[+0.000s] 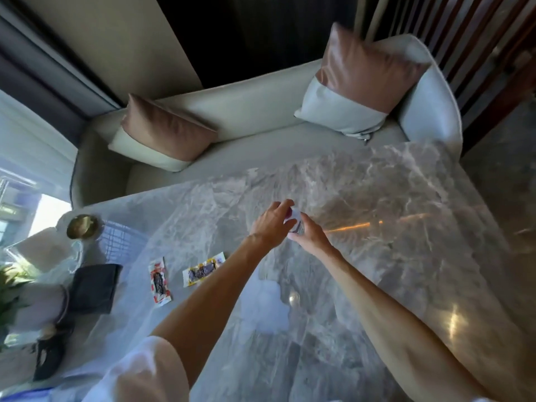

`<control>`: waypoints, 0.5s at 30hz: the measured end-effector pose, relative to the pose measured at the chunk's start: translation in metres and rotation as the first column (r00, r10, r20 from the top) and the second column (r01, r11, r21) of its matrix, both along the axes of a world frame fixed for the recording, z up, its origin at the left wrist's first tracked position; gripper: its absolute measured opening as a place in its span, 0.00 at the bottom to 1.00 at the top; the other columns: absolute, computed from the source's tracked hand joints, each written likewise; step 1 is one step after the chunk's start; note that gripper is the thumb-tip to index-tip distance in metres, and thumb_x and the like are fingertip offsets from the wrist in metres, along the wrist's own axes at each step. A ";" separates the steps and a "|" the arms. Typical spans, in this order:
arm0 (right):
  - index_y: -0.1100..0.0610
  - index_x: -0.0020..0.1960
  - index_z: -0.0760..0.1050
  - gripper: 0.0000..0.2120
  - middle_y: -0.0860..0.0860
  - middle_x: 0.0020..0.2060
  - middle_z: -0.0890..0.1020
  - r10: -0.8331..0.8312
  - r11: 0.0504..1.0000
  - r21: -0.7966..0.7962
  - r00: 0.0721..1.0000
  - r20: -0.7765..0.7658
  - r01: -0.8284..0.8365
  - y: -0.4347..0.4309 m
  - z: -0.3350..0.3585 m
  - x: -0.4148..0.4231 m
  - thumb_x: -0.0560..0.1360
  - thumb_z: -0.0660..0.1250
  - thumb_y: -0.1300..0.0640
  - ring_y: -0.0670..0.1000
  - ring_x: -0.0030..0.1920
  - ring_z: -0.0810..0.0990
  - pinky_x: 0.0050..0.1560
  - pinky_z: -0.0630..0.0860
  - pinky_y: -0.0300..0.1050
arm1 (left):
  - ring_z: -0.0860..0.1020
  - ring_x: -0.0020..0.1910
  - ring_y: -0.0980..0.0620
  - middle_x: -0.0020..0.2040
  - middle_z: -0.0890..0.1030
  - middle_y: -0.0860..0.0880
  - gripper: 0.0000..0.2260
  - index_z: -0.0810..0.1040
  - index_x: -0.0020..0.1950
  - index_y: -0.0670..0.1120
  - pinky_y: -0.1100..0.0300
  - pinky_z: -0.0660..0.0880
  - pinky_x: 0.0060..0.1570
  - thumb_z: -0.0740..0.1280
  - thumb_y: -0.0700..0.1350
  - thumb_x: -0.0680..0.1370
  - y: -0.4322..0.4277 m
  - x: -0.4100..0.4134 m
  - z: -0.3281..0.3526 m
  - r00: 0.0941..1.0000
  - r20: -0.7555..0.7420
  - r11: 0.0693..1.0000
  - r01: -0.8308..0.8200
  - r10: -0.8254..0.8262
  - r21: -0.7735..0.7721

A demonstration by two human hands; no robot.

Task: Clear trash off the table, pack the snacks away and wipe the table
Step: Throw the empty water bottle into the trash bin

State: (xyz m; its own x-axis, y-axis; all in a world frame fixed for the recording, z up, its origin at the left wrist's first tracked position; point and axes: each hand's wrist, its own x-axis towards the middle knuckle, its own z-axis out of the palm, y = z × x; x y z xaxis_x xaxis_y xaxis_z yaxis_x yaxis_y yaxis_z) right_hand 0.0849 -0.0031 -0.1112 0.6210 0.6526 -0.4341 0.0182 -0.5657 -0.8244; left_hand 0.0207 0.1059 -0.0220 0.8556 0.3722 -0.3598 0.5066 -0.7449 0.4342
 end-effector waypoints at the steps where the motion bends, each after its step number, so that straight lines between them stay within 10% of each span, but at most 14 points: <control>1: 0.51 0.69 0.69 0.26 0.46 0.59 0.78 -0.007 1.000 0.003 1.000 0.014 0.007 -0.001 -0.002 0.000 0.73 0.72 0.55 0.48 0.57 0.77 0.51 0.68 0.37 | 0.78 0.55 0.45 0.60 0.76 0.44 0.14 0.70 0.66 0.46 0.48 0.77 0.56 0.63 0.45 0.81 0.001 0.001 -0.002 1.000 0.023 1.000 -0.016 0.016 -0.004; 6: 0.50 0.70 0.70 0.26 0.44 0.65 0.76 0.007 0.995 0.101 0.997 0.078 -0.015 -0.021 0.006 -0.008 0.73 0.72 0.54 0.43 0.65 0.73 0.58 0.66 0.30 | 0.75 0.39 0.52 0.43 0.76 0.51 0.07 0.75 0.55 0.43 0.60 0.73 0.41 0.65 0.44 0.79 0.012 -0.028 -0.001 0.933 0.182 0.936 -0.264 0.309 -0.233; 10: 0.53 0.71 0.70 0.30 0.47 0.67 0.74 0.121 0.985 0.107 0.982 0.142 -0.137 -0.035 0.030 -0.023 0.72 0.74 0.51 0.46 0.67 0.72 0.65 0.67 0.34 | 0.78 0.31 0.52 0.41 0.74 0.46 0.01 0.75 0.50 0.43 0.51 0.79 0.40 0.66 0.39 0.79 0.024 -0.106 0.014 0.716 0.103 0.566 -0.446 0.691 -0.694; 15: 0.48 0.68 0.73 0.28 0.41 0.63 0.75 0.181 0.972 0.167 0.980 -0.082 -0.165 -0.031 0.083 -0.088 0.70 0.76 0.50 0.37 0.61 0.74 0.50 0.68 0.18 | 0.84 0.37 0.47 0.50 0.81 0.41 0.04 0.76 0.51 0.43 0.52 0.83 0.43 0.63 0.42 0.81 0.025 -0.239 0.037 0.525 -0.030 0.272 -0.489 0.851 -0.829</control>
State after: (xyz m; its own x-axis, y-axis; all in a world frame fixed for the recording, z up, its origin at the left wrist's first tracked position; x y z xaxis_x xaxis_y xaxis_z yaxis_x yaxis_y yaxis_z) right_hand -0.0034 -0.0336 -0.0285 0.4534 0.8119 -0.3679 0.0208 -0.4223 -0.9062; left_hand -0.2181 0.1310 0.0152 0.5179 0.6675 -0.5350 0.3269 0.4235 0.8449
